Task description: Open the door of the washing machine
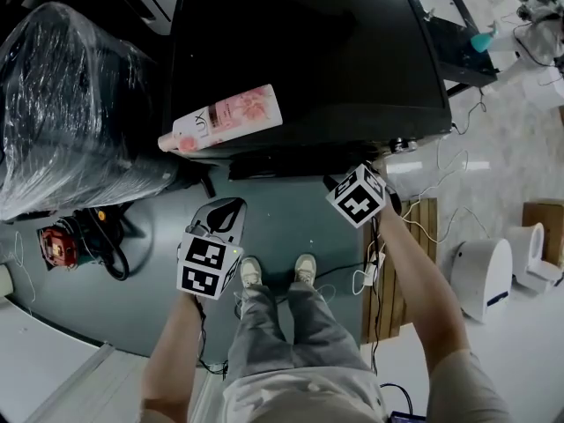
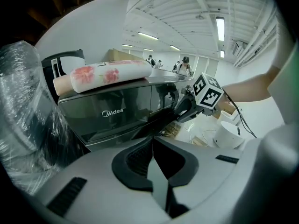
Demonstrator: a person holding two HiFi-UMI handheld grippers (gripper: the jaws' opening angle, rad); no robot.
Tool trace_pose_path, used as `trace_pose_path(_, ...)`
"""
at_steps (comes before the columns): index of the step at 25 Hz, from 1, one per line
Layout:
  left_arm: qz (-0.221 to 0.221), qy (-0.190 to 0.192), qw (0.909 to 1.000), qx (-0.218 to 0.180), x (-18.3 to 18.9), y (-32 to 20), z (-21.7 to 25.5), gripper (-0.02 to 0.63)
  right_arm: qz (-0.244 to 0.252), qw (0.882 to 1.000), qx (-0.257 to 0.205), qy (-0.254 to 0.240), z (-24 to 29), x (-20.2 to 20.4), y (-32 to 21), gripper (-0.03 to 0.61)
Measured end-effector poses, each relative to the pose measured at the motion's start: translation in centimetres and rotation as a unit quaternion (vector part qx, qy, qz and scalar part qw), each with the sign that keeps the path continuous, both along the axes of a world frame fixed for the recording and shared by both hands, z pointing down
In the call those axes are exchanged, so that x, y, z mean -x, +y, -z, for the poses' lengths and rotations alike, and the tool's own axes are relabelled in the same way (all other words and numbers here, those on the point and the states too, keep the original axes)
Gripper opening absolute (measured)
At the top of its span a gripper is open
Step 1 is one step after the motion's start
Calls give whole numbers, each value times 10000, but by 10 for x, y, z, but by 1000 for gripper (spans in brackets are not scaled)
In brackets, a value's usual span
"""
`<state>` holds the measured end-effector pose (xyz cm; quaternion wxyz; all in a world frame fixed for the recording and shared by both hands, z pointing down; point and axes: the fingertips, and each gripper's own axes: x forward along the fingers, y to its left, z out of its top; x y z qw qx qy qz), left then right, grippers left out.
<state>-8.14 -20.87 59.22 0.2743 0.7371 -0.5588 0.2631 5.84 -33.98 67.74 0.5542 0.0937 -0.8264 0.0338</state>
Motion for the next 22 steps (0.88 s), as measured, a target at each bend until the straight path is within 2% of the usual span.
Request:
trace_pose_path(9,-6,118,9999,85,-7,10,-13,23,-206,9997,30,118,0,-3,7,193)
trace_pose_path(14,-167,93,9997,175,-12,26,-20,23,-467,9988,143,105,0,-13,31,190)
trace_pose_path(22,-86,137,9991,380,-16,68,-34,23,-891,9951,407,88,-3,-25,82,181)
